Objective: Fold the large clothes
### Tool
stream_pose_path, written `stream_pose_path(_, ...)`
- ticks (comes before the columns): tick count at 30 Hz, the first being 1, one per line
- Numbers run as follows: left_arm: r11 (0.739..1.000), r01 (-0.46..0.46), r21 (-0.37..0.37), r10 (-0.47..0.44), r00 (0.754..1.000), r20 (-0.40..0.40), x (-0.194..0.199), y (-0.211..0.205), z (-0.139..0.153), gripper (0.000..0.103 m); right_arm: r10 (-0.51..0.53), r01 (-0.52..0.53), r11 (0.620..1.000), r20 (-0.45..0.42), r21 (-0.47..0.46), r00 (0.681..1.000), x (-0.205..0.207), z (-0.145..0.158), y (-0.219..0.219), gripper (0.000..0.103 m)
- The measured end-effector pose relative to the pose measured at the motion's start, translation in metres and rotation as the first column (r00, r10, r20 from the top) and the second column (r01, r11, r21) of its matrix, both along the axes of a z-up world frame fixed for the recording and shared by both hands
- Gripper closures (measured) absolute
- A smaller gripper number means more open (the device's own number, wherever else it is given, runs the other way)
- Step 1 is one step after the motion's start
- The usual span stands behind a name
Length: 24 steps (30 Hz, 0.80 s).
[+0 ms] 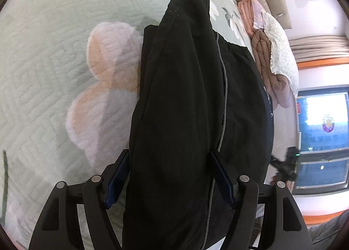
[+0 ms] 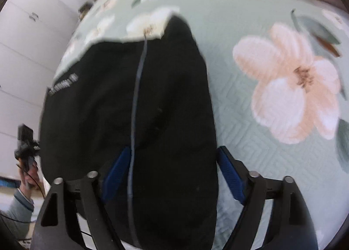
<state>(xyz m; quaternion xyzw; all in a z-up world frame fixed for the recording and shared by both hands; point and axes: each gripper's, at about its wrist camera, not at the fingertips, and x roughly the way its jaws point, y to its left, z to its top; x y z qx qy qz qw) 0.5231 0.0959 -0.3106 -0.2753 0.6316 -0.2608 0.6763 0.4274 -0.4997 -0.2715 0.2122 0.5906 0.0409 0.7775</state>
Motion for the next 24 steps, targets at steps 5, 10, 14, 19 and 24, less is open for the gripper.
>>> stream_pose_path(5,0.996,0.003,-0.088,-0.005,1.0,-0.019,0.007,0.007,-0.01,0.025,-0.039,0.035,0.984,0.016,0.175,0.999,0.006,-0.029,-0.02,0.0)
stream_pose_path(10,0.986,-0.02,-0.168,0.023,1.0,0.014,0.002,0.005,-0.004,0.035,0.072,-0.083,0.982,0.065,0.171,0.995,0.008,-0.011,0.005,0.039)
stream_pose_path(14,0.982,-0.022,-0.189,0.022,1.0,0.001,0.0,0.005,-0.007,0.037,0.072,-0.08,0.976,0.043,0.203,0.996,0.014,-0.02,0.006,0.035)
stream_pose_path(19,0.98,-0.025,-0.2,0.022,1.0,-0.016,0.008,-0.006,-0.013,0.029,0.076,-0.088,0.963,0.06,0.254,0.995,0.032,-0.03,0.018,0.025)
stream_pose_path(24,0.983,-0.05,-0.176,0.073,0.989,0.126,-0.02,0.002,0.03,0.069,0.078,-0.102,0.978,0.134,0.183,0.988,0.013,0.005,0.034,0.063)
